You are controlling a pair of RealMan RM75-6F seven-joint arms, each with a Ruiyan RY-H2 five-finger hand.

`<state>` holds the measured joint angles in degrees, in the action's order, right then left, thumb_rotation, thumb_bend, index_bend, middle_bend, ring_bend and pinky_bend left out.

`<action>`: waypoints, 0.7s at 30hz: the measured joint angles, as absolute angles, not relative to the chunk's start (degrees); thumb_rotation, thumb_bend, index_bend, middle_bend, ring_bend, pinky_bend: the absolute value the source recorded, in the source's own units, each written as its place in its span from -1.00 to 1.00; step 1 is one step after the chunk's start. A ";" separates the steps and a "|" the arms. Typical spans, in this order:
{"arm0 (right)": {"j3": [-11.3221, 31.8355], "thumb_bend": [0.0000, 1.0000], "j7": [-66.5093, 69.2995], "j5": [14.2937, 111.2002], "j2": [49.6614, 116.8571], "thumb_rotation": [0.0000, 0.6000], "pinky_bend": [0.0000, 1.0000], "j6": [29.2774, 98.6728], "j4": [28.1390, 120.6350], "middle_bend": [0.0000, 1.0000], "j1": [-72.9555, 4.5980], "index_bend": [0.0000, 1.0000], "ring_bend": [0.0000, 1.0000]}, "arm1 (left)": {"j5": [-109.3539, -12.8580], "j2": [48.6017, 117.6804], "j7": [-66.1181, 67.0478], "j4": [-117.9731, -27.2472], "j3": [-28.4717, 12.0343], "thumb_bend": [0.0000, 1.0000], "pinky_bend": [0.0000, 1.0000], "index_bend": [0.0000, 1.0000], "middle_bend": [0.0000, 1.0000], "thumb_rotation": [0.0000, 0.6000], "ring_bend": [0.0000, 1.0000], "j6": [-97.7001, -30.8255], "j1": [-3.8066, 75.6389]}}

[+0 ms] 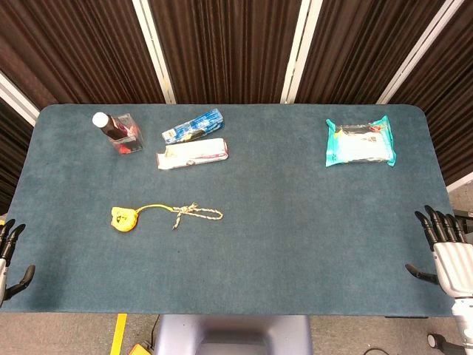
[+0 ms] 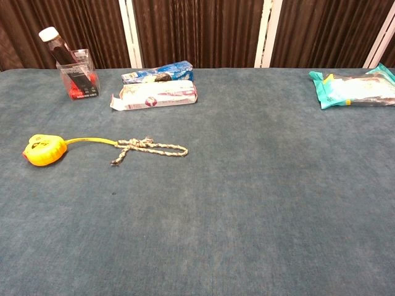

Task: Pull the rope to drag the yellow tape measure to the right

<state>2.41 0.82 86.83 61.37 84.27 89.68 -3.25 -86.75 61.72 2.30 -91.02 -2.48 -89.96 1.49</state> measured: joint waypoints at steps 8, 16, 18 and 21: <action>1.92 -0.73 0.03 87.39 61.44 1.00 -1.00 84.14 90.03 -0.98 -3.20 -0.68 -1.00 | -87.20 61.60 2.69 -91.58 -2.15 -0.25 -0.76 -0.84 -1.00 1.00 -1.00 -90.05 1.34; 1.88 -0.73 0.43 87.00 60.87 1.00 -1.00 84.22 90.36 -0.98 -2.94 -0.68 -1.00 | -86.67 61.89 2.65 -91.34 -2.54 -0.25 -0.77 -0.84 -1.00 1.00 -1.00 -89.49 1.71; 1.89 -0.73 0.57 86.89 60.79 1.00 -1.00 84.13 90.35 -0.98 -2.92 -0.67 -1.00 | -86.69 61.95 2.95 -91.41 -2.53 -0.26 -0.76 -0.84 -1.00 1.00 -1.00 -89.47 1.75; 1.75 -0.73 0.66 86.85 60.75 1.00 -1.00 83.44 90.28 -0.98 -3.11 -0.68 -1.00 | -86.64 61.97 2.91 -91.58 -2.67 -0.25 -0.76 -0.84 -1.00 1.00 -1.00 -89.88 1.64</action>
<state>1.75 0.66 86.85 60.75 83.44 90.28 -3.11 -86.64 61.97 2.91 -91.58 -2.67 -89.88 1.64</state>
